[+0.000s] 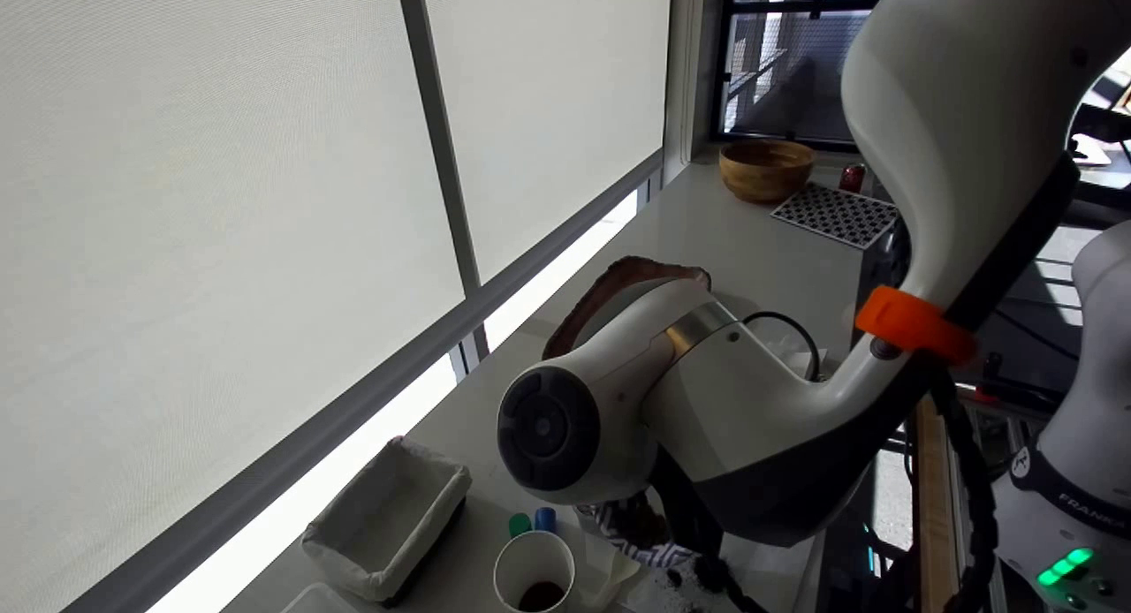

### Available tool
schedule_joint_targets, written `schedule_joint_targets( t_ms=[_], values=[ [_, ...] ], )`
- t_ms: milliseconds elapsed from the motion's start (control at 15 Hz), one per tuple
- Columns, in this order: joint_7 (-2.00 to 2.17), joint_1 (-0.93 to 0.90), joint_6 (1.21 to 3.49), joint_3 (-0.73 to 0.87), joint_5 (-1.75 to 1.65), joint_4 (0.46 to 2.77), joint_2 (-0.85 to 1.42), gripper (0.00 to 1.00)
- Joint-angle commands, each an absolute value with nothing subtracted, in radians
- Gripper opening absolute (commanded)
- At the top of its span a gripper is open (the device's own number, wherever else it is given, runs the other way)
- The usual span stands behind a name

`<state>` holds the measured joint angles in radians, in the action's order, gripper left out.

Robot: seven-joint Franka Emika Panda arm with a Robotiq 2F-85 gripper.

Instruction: Pour the contents from the bowl onto the white paper towel

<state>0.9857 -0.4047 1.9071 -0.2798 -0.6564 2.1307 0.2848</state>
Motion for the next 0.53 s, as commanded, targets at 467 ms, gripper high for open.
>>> schedule_joint_targets(
  t_ms=[467],
  values=[
    [1.005,-0.428,1.857,-0.264,-0.661,2.088,0.326,0.01]
  ],
)
